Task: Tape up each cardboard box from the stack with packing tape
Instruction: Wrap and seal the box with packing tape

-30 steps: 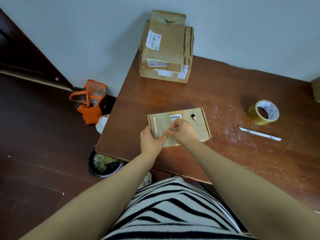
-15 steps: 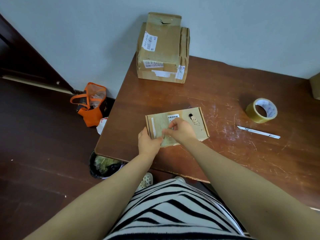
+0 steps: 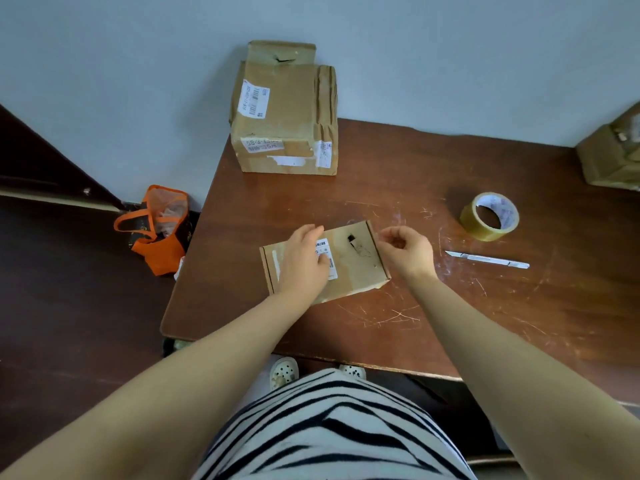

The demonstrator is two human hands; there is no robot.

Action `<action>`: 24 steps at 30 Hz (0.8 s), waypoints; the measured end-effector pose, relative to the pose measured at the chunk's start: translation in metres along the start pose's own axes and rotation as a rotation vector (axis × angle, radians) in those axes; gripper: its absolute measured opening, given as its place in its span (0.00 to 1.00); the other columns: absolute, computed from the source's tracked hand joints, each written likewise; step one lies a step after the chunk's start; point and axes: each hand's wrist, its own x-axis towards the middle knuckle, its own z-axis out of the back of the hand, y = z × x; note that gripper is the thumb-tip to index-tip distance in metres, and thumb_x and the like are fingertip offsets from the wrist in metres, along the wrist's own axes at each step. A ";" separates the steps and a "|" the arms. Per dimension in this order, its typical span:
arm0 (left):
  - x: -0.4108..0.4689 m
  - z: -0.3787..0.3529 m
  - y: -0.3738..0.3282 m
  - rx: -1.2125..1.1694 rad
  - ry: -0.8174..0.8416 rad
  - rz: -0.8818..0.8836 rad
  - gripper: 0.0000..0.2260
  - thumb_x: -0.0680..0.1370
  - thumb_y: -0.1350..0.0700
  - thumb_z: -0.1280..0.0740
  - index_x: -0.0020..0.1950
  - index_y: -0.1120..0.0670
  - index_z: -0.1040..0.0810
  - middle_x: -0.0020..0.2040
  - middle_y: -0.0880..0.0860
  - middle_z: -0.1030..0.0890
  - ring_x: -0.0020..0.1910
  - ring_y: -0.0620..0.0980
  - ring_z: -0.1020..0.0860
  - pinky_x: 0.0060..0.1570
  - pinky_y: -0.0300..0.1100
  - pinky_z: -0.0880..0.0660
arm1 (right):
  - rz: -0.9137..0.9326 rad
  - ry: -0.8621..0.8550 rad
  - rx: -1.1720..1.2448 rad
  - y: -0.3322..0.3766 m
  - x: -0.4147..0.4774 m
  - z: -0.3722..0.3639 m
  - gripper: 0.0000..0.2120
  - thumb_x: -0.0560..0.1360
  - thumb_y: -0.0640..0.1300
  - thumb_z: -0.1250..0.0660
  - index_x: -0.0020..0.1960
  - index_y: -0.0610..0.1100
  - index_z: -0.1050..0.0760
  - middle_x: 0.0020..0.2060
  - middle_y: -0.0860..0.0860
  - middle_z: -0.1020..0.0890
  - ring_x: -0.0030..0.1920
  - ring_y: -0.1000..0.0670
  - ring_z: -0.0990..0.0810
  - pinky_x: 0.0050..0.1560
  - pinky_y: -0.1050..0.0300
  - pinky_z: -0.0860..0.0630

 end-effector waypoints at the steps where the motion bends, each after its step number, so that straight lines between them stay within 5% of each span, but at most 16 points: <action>1: 0.004 -0.004 -0.004 0.036 0.036 -0.023 0.19 0.80 0.62 0.38 0.71 0.57 0.31 0.73 0.51 0.35 0.72 0.49 0.38 0.70 0.42 0.38 | 0.030 0.023 -0.043 -0.001 0.001 0.000 0.09 0.73 0.38 0.32 0.52 0.44 0.20 0.48 0.49 0.19 0.45 0.53 0.23 0.47 0.62 0.27; 4: 0.014 -0.013 -0.014 0.140 0.078 -0.064 0.18 0.80 0.56 0.36 0.70 0.58 0.29 0.73 0.52 0.35 0.73 0.50 0.39 0.71 0.43 0.41 | 0.127 0.086 -0.172 0.003 0.003 -0.002 0.11 0.74 0.38 0.31 0.56 0.41 0.20 0.51 0.48 0.23 0.45 0.54 0.25 0.48 0.66 0.30; 7: 0.021 -0.017 -0.019 0.238 0.159 -0.039 0.27 0.79 0.51 0.34 0.75 0.58 0.37 0.77 0.52 0.41 0.76 0.50 0.46 0.74 0.46 0.45 | 0.132 0.165 -0.283 0.012 0.008 -0.007 0.12 0.74 0.43 0.29 0.56 0.40 0.21 0.55 0.46 0.25 0.50 0.49 0.24 0.54 0.58 0.26; 15: 0.025 -0.023 -0.017 0.323 0.226 -0.019 0.36 0.77 0.49 0.31 0.78 0.56 0.45 0.78 0.52 0.45 0.78 0.50 0.50 0.74 0.46 0.48 | 0.080 0.278 -0.493 0.026 0.018 -0.021 0.12 0.74 0.48 0.30 0.50 0.39 0.22 0.62 0.45 0.31 0.48 0.47 0.24 0.47 0.54 0.26; 19: 0.024 -0.023 -0.016 0.304 0.225 -0.030 0.35 0.76 0.50 0.30 0.78 0.56 0.43 0.78 0.52 0.43 0.77 0.50 0.49 0.74 0.45 0.47 | 0.092 0.329 -0.290 0.025 0.019 -0.018 0.02 0.74 0.41 0.29 0.45 0.43 0.22 0.50 0.49 0.23 0.48 0.48 0.23 0.48 0.55 0.25; 21: 0.022 -0.022 -0.015 0.292 0.224 -0.033 0.35 0.76 0.51 0.30 0.77 0.56 0.43 0.77 0.52 0.42 0.77 0.49 0.48 0.74 0.45 0.46 | 0.082 0.388 -0.195 0.025 0.018 -0.013 0.05 0.73 0.36 0.29 0.44 0.44 0.22 0.41 0.52 0.22 0.44 0.50 0.23 0.45 0.55 0.24; 24: 0.019 -0.021 -0.013 0.275 0.229 -0.039 0.35 0.75 0.51 0.29 0.77 0.56 0.42 0.77 0.52 0.42 0.77 0.49 0.47 0.74 0.44 0.46 | 0.133 0.459 -0.284 0.024 0.021 -0.007 0.13 0.71 0.30 0.33 0.49 0.45 0.23 0.41 0.49 0.22 0.41 0.50 0.25 0.45 0.52 0.22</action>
